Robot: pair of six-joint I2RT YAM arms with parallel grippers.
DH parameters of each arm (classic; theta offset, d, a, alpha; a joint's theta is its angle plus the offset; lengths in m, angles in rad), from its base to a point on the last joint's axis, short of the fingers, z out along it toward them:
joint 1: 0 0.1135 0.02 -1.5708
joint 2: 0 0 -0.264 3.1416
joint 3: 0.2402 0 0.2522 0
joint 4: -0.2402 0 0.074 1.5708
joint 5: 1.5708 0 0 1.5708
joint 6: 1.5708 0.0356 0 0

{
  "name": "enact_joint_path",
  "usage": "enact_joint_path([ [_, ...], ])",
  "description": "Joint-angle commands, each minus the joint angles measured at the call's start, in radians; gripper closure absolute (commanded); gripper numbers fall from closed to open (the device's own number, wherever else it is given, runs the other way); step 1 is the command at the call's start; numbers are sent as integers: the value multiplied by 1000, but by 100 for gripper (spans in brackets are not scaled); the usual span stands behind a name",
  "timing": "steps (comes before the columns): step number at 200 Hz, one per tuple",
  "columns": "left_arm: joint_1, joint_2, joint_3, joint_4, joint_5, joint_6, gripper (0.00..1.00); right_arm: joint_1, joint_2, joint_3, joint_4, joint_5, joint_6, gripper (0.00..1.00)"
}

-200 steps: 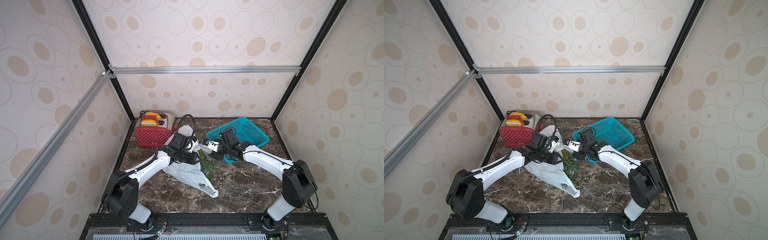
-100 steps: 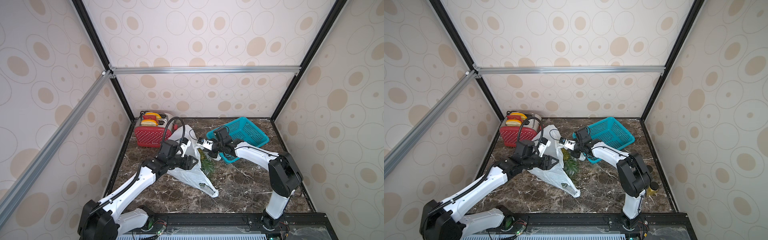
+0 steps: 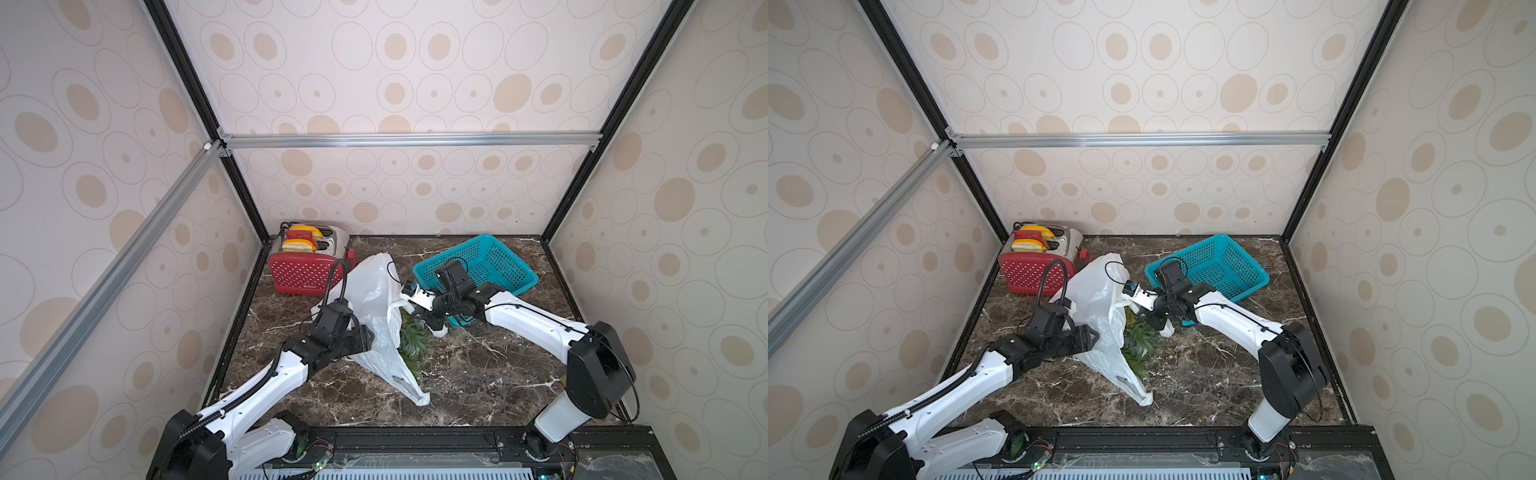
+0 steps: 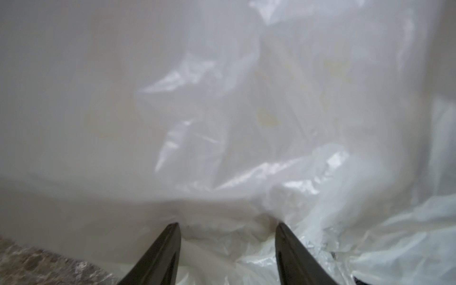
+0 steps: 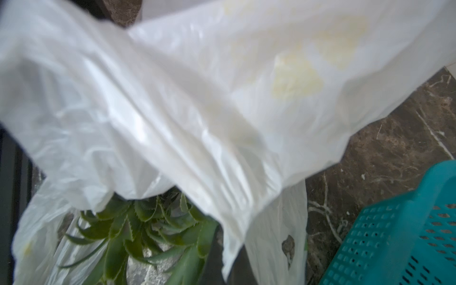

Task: Place the pineapple into a plastic bag & tie a knot
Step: Adjust the plastic bag at the center of the board.

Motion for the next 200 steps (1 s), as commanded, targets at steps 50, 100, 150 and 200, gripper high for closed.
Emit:
enact_joint_path([
  [50,3,134,158,66,-55,112,43,9,-139,-41,-265,85,187,100],
  [100,-177,-106,171,-227,-241,73,34,8,-158,-46,-198,70,340,93],
  [150,-623,-136,160,-435,-414,-200,33,-1,-156,-57,-192,58,386,80],
  [200,-757,-64,133,-364,-252,-243,30,-3,-184,-88,-175,41,416,72],
])
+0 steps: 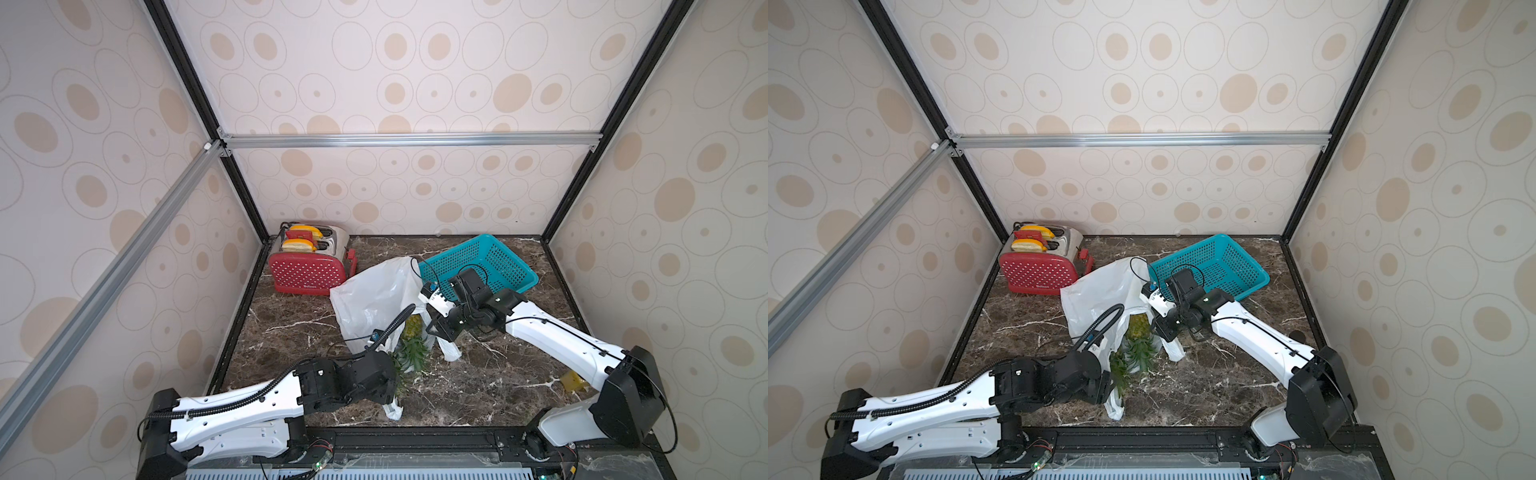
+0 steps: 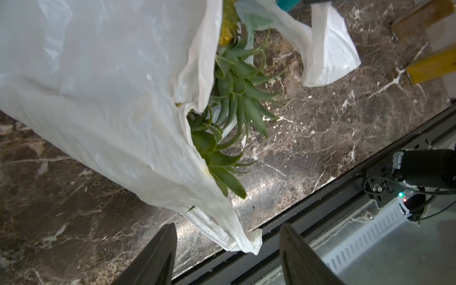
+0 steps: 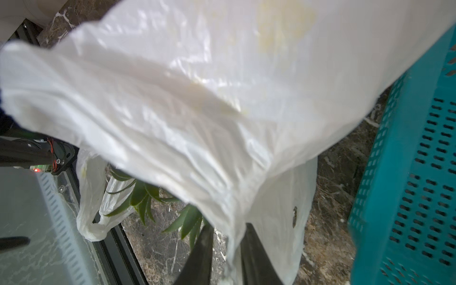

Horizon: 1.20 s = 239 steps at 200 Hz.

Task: Place the pineapple into a plastic bag & tie a knot
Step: Adjust the plastic bag at the center of the board.

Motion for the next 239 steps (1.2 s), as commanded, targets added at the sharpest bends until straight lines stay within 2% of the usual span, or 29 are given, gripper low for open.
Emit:
enact_joint_path([
  [1,-29,48,-15,29,90,-54,29,-1,-38,-24,2,-22,25,72],
  [16,-29,86,-48,122,184,-50,27,-6,-47,-34,2,-40,29,72],
  [44,-30,70,-86,171,235,-29,23,-11,-65,-60,7,-36,39,73],
  [74,-29,84,-123,206,262,-60,24,-13,-70,-77,20,-35,44,73],
  [128,-19,250,-123,301,224,-87,41,-12,-86,-98,18,-39,65,74],
  [146,-19,267,-132,308,214,-97,51,-12,-86,-100,15,-39,61,74],
  [166,-19,253,-150,295,175,-110,69,-13,-87,-103,5,-31,59,73],
  [186,-19,244,-141,237,132,-99,85,-18,-103,-101,-10,-8,62,65],
  [206,-20,237,-128,200,110,-85,100,-39,-145,-96,-29,0,69,50],
  [220,-19,221,-126,195,108,-79,100,-52,-184,-81,-70,26,58,38],
  [239,-20,195,-129,188,103,-78,100,-59,-247,-95,-148,129,31,26],
])
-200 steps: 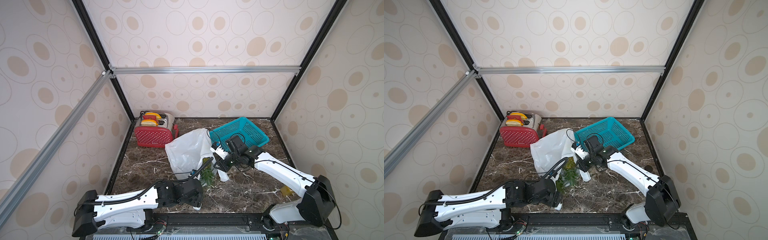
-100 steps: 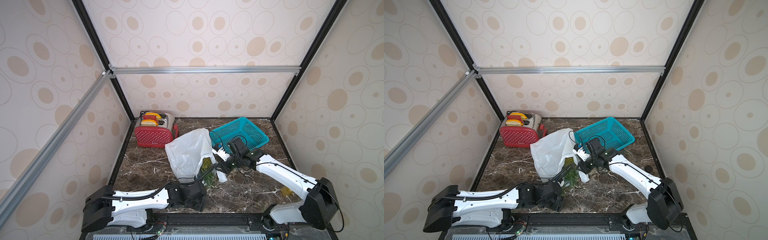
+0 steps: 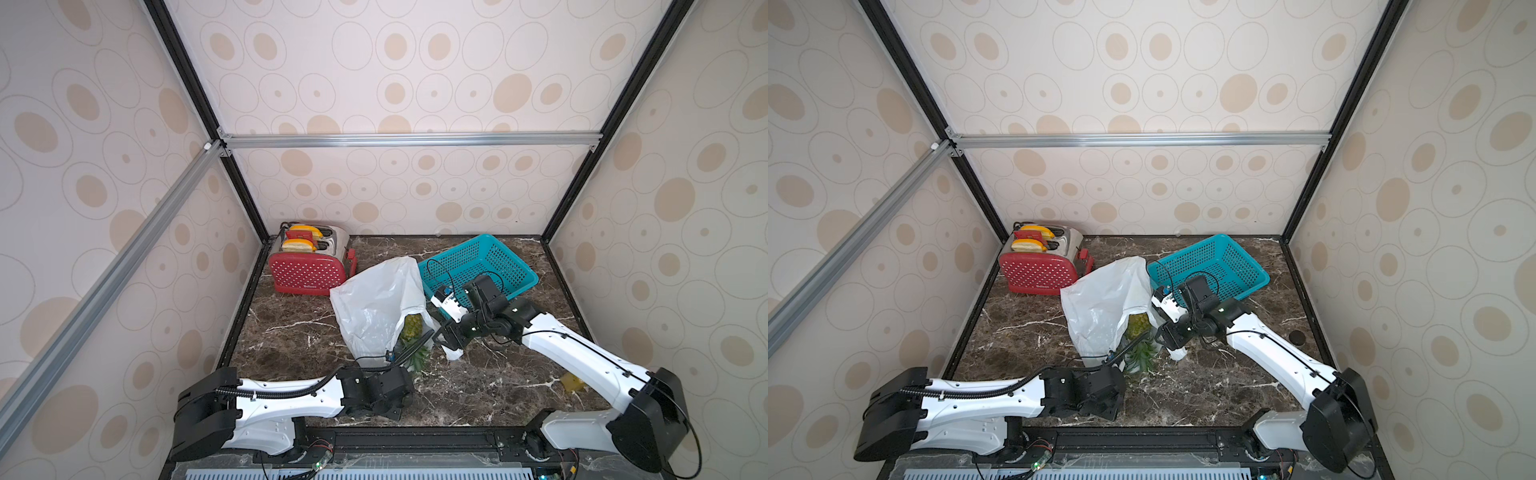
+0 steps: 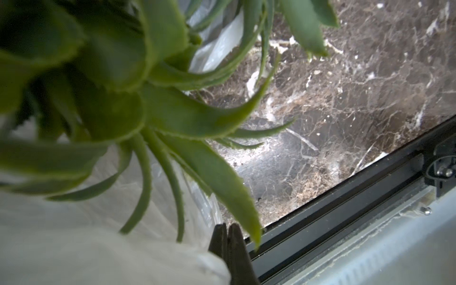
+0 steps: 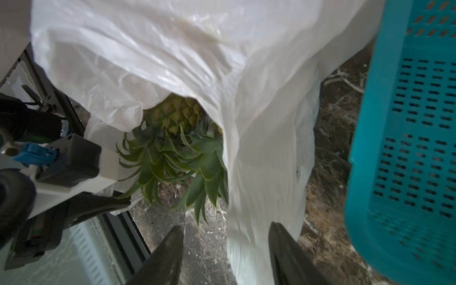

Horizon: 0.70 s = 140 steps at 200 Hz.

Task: Place the pineapple into a plastic bag & tie a knot
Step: Adjust the plastic bag at the center of the board.

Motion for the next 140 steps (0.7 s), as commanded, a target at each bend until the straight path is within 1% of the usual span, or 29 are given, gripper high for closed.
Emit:
enact_joint_path([
  [1,-2,-41,18,-46,-42,5,100,-11,-79,-4,-112,112,-26,25],
  [14,-2,-54,12,-38,-42,7,100,-12,-121,-54,-132,143,-34,22],
  [26,-1,-59,12,-33,-43,13,100,-12,-156,-108,-132,147,-29,20],
  [48,-2,-59,18,-32,-42,17,100,-12,-187,-185,-79,139,-2,18],
  [56,-2,-58,17,-29,-40,14,100,-12,-180,-199,-50,131,10,18],
  [70,-2,-54,17,-28,-38,14,100,-10,-146,-209,-11,74,29,16],
  [75,-2,-52,19,-29,-37,14,100,-8,-129,-211,0,52,37,11],
  [80,-1,-51,20,-29,-37,14,100,-6,-112,-213,12,33,43,10],
  [101,-2,-47,22,-27,-40,14,100,0,-42,-232,79,22,58,9],
  [109,-2,-47,21,-27,-43,15,100,0,-24,-237,110,22,60,10],
  [117,-3,-47,17,-26,-46,11,100,0,-3,-239,140,22,62,15],
  [127,-1,-50,10,-23,-44,9,100,0,22,-239,166,34,65,25],
  [140,-2,-54,5,-24,-45,8,100,-1,50,-240,193,60,75,41],
])
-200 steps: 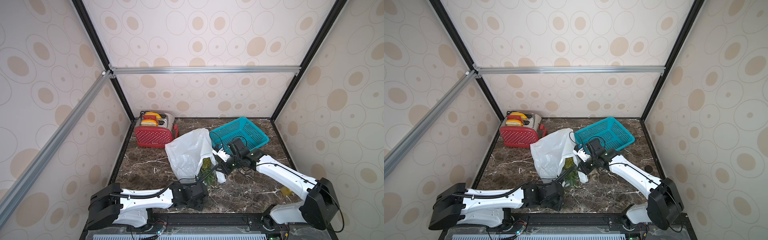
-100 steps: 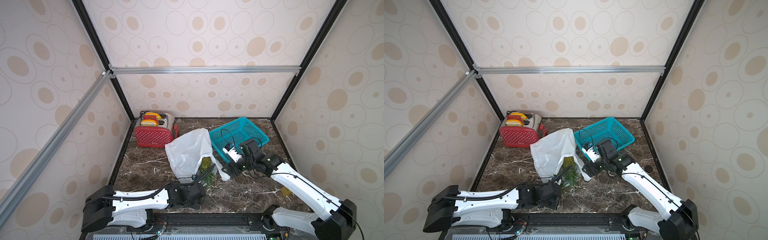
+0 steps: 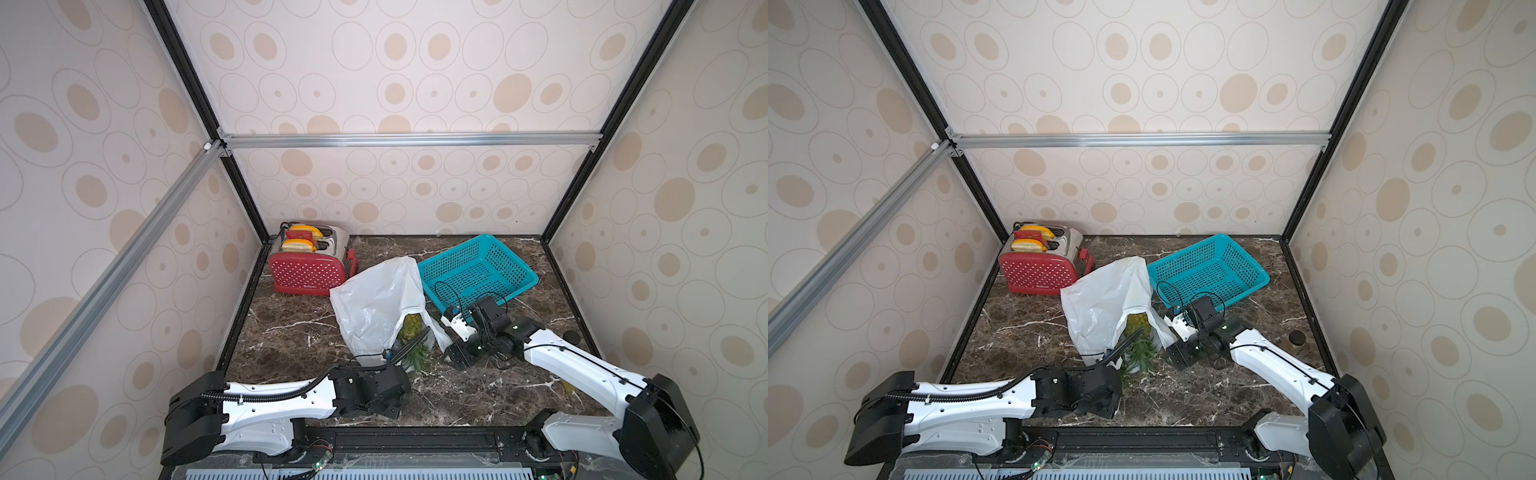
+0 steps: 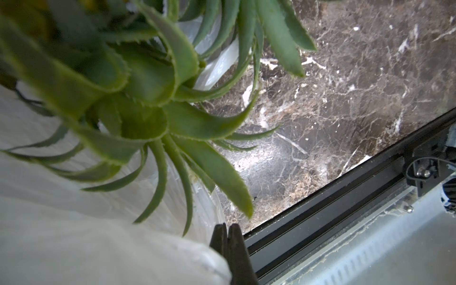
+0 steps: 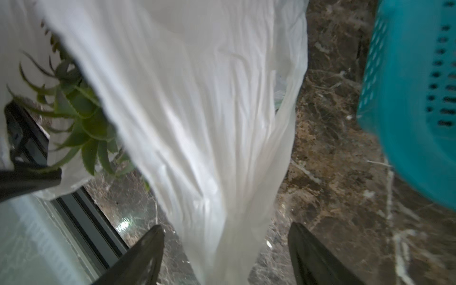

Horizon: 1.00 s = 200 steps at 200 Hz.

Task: Place the pineapple into a plastic bag & tie a knot
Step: Adjust the plastic bag at the center of the board.

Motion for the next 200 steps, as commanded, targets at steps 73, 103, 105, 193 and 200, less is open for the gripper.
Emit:
enact_joint_path([
  [73,3,-153,167,-275,-197,19,100,4,-94,104,-22,-50,10,100],
  [103,63,-208,375,-422,-285,64,100,1,-136,289,-132,-45,-47,100],
  [105,69,-210,389,-429,-290,70,100,-1,-133,305,-137,-44,-49,100],
  [193,274,-137,1020,-454,-529,469,100,-78,96,927,-212,-128,-129,100],
  [200,300,-128,1041,-446,-518,497,100,-82,108,958,-212,-139,-129,100],
])
